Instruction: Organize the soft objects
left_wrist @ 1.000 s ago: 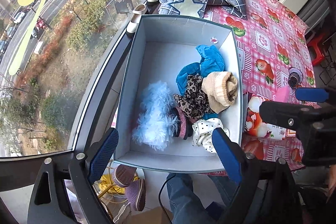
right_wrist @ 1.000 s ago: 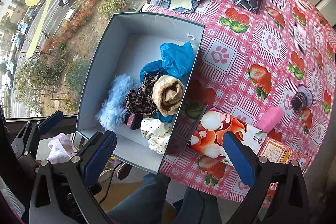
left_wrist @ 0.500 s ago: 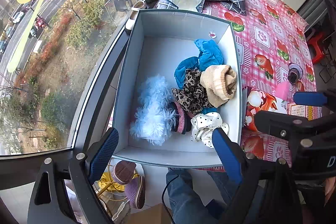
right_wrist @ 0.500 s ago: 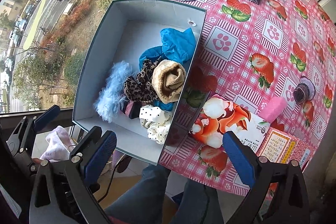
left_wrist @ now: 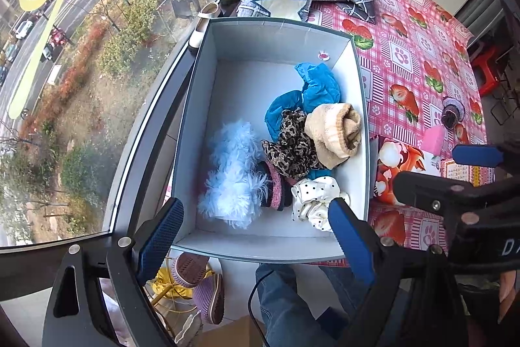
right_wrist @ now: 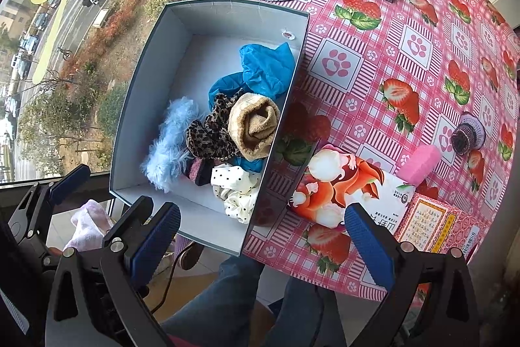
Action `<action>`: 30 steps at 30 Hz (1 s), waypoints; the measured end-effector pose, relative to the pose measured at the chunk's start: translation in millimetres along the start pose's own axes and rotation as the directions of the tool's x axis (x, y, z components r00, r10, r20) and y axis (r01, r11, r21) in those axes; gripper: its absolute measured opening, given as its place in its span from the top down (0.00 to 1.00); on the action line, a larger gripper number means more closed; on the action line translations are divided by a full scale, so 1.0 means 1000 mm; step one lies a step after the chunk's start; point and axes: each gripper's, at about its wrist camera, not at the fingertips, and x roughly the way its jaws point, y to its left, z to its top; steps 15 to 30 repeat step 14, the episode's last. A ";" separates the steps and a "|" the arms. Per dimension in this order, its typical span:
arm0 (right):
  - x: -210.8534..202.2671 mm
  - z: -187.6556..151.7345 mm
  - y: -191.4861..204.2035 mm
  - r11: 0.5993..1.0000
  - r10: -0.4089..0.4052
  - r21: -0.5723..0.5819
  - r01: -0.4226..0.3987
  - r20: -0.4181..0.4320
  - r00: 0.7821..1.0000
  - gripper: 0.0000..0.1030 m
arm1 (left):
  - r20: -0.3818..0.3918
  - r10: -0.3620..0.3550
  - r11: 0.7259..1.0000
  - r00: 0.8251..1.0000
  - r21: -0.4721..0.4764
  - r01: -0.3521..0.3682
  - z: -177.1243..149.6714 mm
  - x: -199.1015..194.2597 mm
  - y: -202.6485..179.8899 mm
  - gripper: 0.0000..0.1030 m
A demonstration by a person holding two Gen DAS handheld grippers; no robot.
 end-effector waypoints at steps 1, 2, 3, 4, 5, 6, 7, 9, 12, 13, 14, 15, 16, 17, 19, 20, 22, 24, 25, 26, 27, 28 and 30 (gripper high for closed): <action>0.000 0.000 0.000 1.000 0.000 0.004 0.000 0.002 1.000 0.01 | 0.000 -0.001 1.000 1.000 0.005 0.001 0.001 0.000 -0.001 0.10; -0.001 0.000 -0.001 1.000 0.001 0.009 -0.001 0.004 1.000 0.01 | -0.001 -0.002 1.000 1.000 0.010 0.002 0.002 0.000 -0.001 0.10; -0.001 0.000 -0.001 1.000 0.002 0.014 -0.002 0.006 1.000 0.01 | 0.000 -0.002 1.000 1.000 0.015 0.002 0.004 0.000 -0.001 0.10; -0.002 0.000 -0.002 1.000 0.002 0.019 -0.003 0.007 1.000 0.01 | 0.000 -0.001 1.000 1.000 0.019 0.001 0.004 -0.001 -0.001 0.10; -0.002 0.000 -0.003 1.000 0.003 0.025 -0.003 0.008 1.000 0.01 | 0.000 0.000 1.000 1.000 0.022 0.000 0.005 -0.001 -0.001 0.10; -0.003 0.000 -0.004 1.000 0.003 0.031 -0.004 0.011 1.000 0.01 | 0.000 0.001 1.000 1.000 0.024 -0.001 0.006 -0.001 -0.001 0.10; -0.004 -0.001 -0.005 0.999 0.004 0.036 -0.004 0.014 1.000 0.01 | 0.000 0.002 1.000 1.000 0.024 -0.002 0.007 -0.001 -0.001 0.10; -0.005 -0.001 -0.005 0.999 0.003 0.044 -0.003 0.019 1.000 0.01 | 0.000 0.002 1.000 1.000 0.021 -0.002 0.008 -0.001 0.000 0.10; -0.008 -0.001 -0.005 0.999 0.002 0.051 -0.003 0.027 1.000 0.01 | 0.013 -0.017 1.000 1.000 0.010 0.016 0.010 -0.004 0.004 0.10; -0.009 -0.001 -0.005 0.999 0.001 0.053 -0.003 0.029 1.000 0.01 | 0.023 -0.039 0.999 0.999 0.006 0.039 0.010 -0.006 0.006 0.10; -0.009 -0.001 -0.004 0.999 0.001 0.055 -0.003 0.031 1.000 0.01 | 0.029 -0.061 0.998 0.998 0.003 0.061 0.011 -0.008 0.008 0.10; -0.009 -0.001 -0.004 0.999 0.001 0.055 -0.003 0.031 1.000 0.01 | 0.029 -0.061 0.998 0.998 0.003 0.061 0.011 -0.008 0.008 0.10; -0.009 -0.001 -0.004 0.999 0.001 0.055 -0.003 0.031 1.000 0.01 | 0.029 -0.061 0.998 0.998 0.003 0.061 0.011 -0.008 0.008 0.10; -0.009 -0.001 -0.004 0.999 0.001 0.055 -0.003 0.031 1.000 0.01 | 0.029 -0.061 0.998 0.998 0.003 0.061 0.011 -0.008 0.008 0.10; -0.009 -0.001 -0.004 0.999 0.001 0.055 -0.003 0.031 1.000 0.01 | 0.029 -0.061 0.998 0.998 0.003 0.061 0.011 -0.008 0.008 0.10; -0.009 -0.001 -0.004 0.999 0.001 0.055 -0.003 0.031 1.000 0.01 | 0.029 -0.061 0.998 0.998 0.003 0.061 0.011 -0.008 0.008 0.10; -0.009 -0.001 -0.004 0.999 0.001 0.055 -0.003 0.031 1.000 0.01 | 0.029 -0.061 0.998 0.998 0.003 0.061 0.011 -0.008 0.008 0.10; -0.009 -0.001 -0.004 0.999 0.001 0.055 -0.003 0.031 1.000 0.01 | 0.029 -0.061 0.998 0.998 0.003 0.061 0.011 -0.008 0.008 0.10; -0.009 -0.001 -0.004 0.999 0.001 0.055 -0.003 0.031 1.000 0.01 | 0.029 -0.061 0.998 0.998 0.003 0.061 0.011 -0.008 0.008 0.10; -0.009 -0.001 -0.004 0.999 0.001 0.055 -0.003 0.031 1.000 0.01 | 0.029 -0.061 0.998 0.998 0.003 0.061 0.011 -0.008 0.008 0.10; -0.009 -0.001 -0.004 0.999 0.001 0.055 -0.003 0.031 1.000 0.01 | 0.029 -0.061 0.998 0.998 0.003 0.061 0.011 -0.008 0.008 0.10; -0.009 -0.001 -0.004 0.999 0.001 0.055 -0.003 0.031 1.000 0.01 | 0.029 -0.061 0.998 0.998 0.003 0.061 0.011 -0.008 0.008 0.10; -0.009 -0.001 -0.004 0.999 0.001 0.055 -0.003 0.031 1.000 0.01 | 0.029 -0.061 0.998 0.998 0.003 0.061 0.011 -0.008 0.008 0.10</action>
